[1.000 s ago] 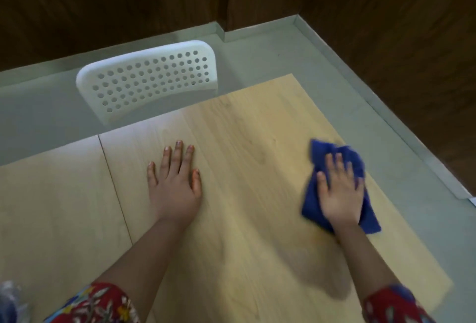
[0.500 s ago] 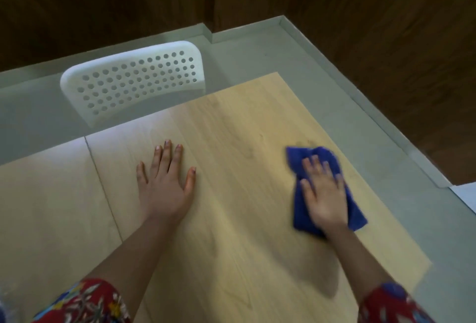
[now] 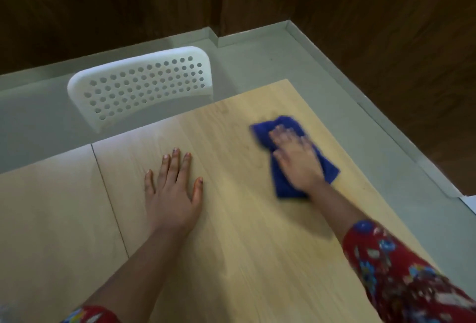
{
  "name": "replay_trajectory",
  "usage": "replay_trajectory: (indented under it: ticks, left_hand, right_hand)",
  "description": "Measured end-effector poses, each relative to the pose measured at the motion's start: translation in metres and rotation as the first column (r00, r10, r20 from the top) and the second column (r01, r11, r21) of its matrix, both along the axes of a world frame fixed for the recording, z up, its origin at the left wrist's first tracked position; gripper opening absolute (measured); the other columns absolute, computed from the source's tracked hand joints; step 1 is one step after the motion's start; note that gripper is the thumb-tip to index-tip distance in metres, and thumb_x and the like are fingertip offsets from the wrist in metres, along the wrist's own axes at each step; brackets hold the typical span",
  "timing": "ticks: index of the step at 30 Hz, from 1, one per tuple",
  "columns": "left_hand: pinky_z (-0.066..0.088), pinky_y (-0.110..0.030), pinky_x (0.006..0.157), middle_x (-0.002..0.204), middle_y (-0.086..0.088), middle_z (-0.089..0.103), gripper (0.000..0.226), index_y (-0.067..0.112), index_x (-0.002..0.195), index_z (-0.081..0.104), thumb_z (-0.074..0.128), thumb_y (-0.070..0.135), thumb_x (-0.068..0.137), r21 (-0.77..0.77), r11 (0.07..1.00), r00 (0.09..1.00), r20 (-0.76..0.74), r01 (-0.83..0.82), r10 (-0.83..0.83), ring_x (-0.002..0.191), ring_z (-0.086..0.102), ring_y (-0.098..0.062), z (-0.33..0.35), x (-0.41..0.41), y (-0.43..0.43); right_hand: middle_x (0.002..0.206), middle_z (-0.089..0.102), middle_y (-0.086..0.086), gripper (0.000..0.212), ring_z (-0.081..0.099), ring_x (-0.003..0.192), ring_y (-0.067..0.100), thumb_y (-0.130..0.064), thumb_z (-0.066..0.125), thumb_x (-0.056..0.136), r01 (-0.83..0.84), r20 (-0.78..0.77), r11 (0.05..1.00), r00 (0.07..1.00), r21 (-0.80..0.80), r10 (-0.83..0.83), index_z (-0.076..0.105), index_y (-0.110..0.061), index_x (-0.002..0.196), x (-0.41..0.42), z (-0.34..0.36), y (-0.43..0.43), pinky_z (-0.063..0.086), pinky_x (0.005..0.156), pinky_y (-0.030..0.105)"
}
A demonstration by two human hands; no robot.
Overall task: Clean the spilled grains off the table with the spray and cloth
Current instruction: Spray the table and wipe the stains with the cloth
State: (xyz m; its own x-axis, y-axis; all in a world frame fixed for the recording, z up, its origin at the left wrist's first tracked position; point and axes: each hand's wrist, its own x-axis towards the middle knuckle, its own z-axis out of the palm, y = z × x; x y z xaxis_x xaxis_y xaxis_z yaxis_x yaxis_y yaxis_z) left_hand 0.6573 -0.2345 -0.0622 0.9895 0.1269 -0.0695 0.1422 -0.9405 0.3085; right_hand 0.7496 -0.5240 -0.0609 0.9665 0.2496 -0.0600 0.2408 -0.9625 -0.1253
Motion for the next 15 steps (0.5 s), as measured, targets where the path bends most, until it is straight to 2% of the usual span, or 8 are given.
replay_trajectory:
  ticks: [2,3,5,7,10,13,14,15]
  left_hand:
    - [-0.003,-0.043,0.12,0.16,0.012,-0.008,0.067,0.033,0.155,0.006,0.011,0.056,0.091,0.005,1.0,1.0,-0.002,-0.002,0.002,0.148,-0.007,-0.007,-0.002,0.001,-0.001]
    - [-0.004,-0.043,0.119,0.16,0.012,-0.009,0.067,0.033,0.154,0.005,0.011,0.056,0.091,0.005,1.0,1.0,0.0,-0.006,0.006,0.148,-0.007,-0.007,-0.004,0.001,0.0]
    - [-0.003,-0.044,0.119,0.16,0.012,-0.007,0.067,0.033,0.154,0.006,0.013,0.055,0.092,0.008,1.0,1.0,0.004,-0.007,0.007,0.148,-0.006,-0.008,-0.004,0.001,-0.001]
    - [-0.002,-0.044,0.12,0.161,0.011,-0.006,0.066,0.033,0.155,0.007,0.014,0.055,0.092,0.009,1.0,1.0,0.007,-0.007,0.007,0.148,-0.005,-0.008,-0.003,0.0,-0.002]
    - [0.0,-0.044,0.12,0.161,0.01,-0.002,0.066,0.032,0.155,0.01,0.015,0.054,0.092,0.007,1.0,1.0,0.009,-0.01,0.01,0.148,-0.002,-0.009,-0.004,0.001,-0.002]
    - [0.003,-0.045,0.119,0.162,0.007,0.005,0.067,0.026,0.154,0.019,0.015,0.053,0.093,0.031,0.999,1.0,0.001,-0.016,0.016,0.148,0.004,-0.01,-0.004,0.001,-0.002]
    - [0.002,-0.045,0.12,0.162,0.007,0.004,0.067,0.026,0.154,0.017,0.014,0.054,0.093,0.023,1.0,1.0,-0.002,-0.013,0.013,0.148,0.002,-0.01,-0.004,0.001,-0.003]
    - [0.0,-0.044,0.12,0.162,0.008,0.001,0.067,0.028,0.155,0.013,0.012,0.054,0.093,0.008,1.0,1.0,-0.002,-0.01,0.01,0.148,-0.001,-0.009,-0.003,0.001,-0.002]
  right_hand:
    - [0.163,0.01,-0.006,0.055,0.008,0.15,0.016,-0.043,0.021,0.102,0.314,-0.016,0.949,0.949,-0.002,-0.314,0.016,-0.027,0.155,0.038,0.0,-0.025,0.007,0.121,0.044]
    - [0.164,0.008,-0.004,0.055,0.006,0.151,0.017,-0.042,0.022,0.103,0.394,-0.022,0.919,0.919,-0.013,-0.394,0.014,-0.026,0.155,0.056,0.0,-0.023,0.006,0.122,0.045]
    - [0.164,0.006,-0.001,0.057,0.004,0.151,0.019,-0.042,0.022,0.103,0.442,-0.006,0.897,0.897,-0.018,-0.442,0.011,-0.024,0.156,0.074,0.0,0.003,0.005,0.122,0.045]
    - [0.164,0.008,-0.001,0.057,0.007,0.151,0.019,-0.041,0.024,0.103,0.343,0.018,0.939,0.939,0.007,-0.343,0.014,-0.023,0.155,0.074,0.0,0.039,0.007,0.121,0.045]
    - [0.162,0.017,-0.002,0.058,0.014,0.149,0.019,-0.042,0.024,0.099,-0.027,0.03,1.0,0.999,0.011,0.027,0.023,-0.024,0.154,0.034,-0.003,0.105,0.009,0.119,0.044]
    - [0.162,0.015,-0.009,0.056,0.01,0.15,0.013,-0.045,0.023,0.099,-0.403,-0.004,0.914,0.915,0.038,0.403,0.02,-0.031,0.153,-0.007,-0.005,0.136,0.002,0.119,0.038]
    - [0.162,0.016,-0.01,0.055,0.01,0.149,0.011,-0.044,0.024,0.099,-0.445,0.0,0.894,0.895,0.046,0.445,0.02,-0.033,0.153,0.002,-0.004,0.128,0.002,0.119,0.038]
    - [0.161,0.017,-0.01,0.055,0.012,0.149,0.012,-0.044,0.026,0.099,-0.411,0.028,0.91,0.912,0.047,0.41,0.022,-0.033,0.153,0.022,-0.006,0.116,0.005,0.12,0.04]
